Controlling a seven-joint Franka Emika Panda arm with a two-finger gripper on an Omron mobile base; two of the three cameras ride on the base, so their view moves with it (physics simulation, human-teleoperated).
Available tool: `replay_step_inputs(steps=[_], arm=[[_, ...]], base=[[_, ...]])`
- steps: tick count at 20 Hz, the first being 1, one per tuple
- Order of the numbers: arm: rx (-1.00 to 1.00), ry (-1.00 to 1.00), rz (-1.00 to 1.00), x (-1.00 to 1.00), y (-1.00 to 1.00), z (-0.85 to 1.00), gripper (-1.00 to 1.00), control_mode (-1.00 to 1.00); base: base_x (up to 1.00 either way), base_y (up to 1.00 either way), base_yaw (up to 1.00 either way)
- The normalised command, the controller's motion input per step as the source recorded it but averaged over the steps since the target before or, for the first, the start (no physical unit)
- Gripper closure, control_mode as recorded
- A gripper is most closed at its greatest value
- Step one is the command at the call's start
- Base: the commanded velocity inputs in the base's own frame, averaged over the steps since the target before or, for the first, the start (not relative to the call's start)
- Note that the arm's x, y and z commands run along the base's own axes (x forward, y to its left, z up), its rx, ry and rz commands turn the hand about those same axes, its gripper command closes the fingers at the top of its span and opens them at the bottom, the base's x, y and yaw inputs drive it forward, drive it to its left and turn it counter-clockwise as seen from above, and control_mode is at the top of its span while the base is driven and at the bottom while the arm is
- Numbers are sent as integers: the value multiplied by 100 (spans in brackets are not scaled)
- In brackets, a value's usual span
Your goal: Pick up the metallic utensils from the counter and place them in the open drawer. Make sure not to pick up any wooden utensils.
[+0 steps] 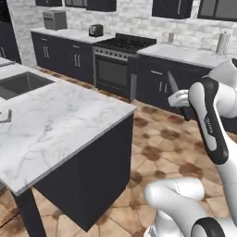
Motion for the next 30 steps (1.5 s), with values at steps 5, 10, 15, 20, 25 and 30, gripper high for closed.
replay_step_inputs(steps=[5,10,15,20,25,30], arm=[[0,0,0,0,0,0,100,100],[0,0,0,0,0,0,100,100],[0,0,0,0,0,0,100,100],[0,0,0,0,0,0,100,100],[0,0,0,0,0,0,100,100],[0,0,0,0,0,0,100,100]], base=[[56,-100,35],[51,-100,39],[38,-100,42],[50,-100,41],[49,-100,40],[18,-100,33]])
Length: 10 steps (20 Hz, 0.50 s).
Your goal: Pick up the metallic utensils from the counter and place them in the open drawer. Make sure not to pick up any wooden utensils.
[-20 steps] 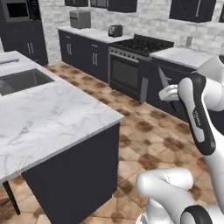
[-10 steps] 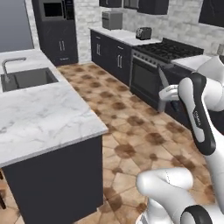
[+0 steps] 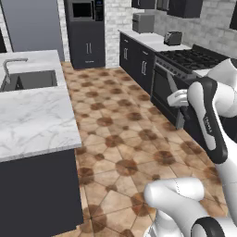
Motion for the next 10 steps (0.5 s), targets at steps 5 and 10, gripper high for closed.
replay_step_inputs(steps=[5,10], arm=[[0,0,0,0,0,0,100,100],[0,0,0,0,0,0,100,100]], base=[[0,-100,15],[0,-100,5]])
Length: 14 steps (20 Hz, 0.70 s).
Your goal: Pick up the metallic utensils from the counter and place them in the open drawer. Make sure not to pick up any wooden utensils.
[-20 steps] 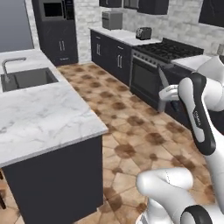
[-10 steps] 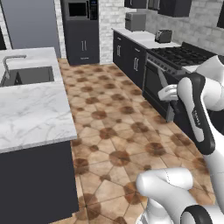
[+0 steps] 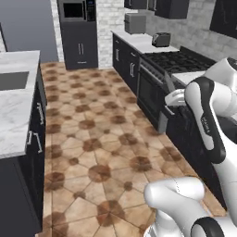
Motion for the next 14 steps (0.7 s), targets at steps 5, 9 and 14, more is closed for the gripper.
replay_step_inputs(steps=[5,9,14], arm=[[0,0,0,0,0,0,100,100],[0,0,0,0,0,0,100,100],[0,0,0,0,0,0,100,100]], base=[[1,-43,-7],[14,-33,-5],[63,-49,0]])
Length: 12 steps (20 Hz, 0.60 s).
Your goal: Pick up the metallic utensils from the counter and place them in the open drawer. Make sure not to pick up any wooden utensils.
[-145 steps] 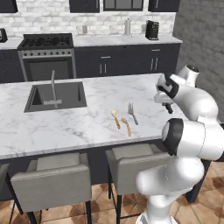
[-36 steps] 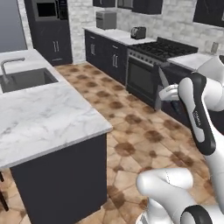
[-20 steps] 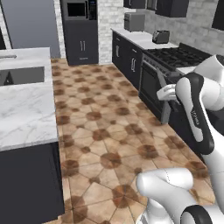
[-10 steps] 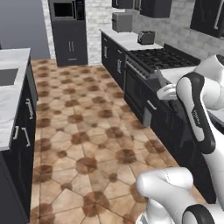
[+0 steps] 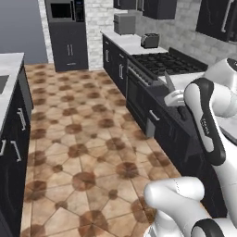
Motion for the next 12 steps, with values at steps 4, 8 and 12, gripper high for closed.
replay_step_inputs(steps=[4,8,12], arm=[[0,0,0,0,0,0,100,100],[0,0,0,0,0,0,100,100],[0,0,0,0,0,0,100,100]], base=[[51,-26,0],[43,-37,0],[7,-23,-1]])
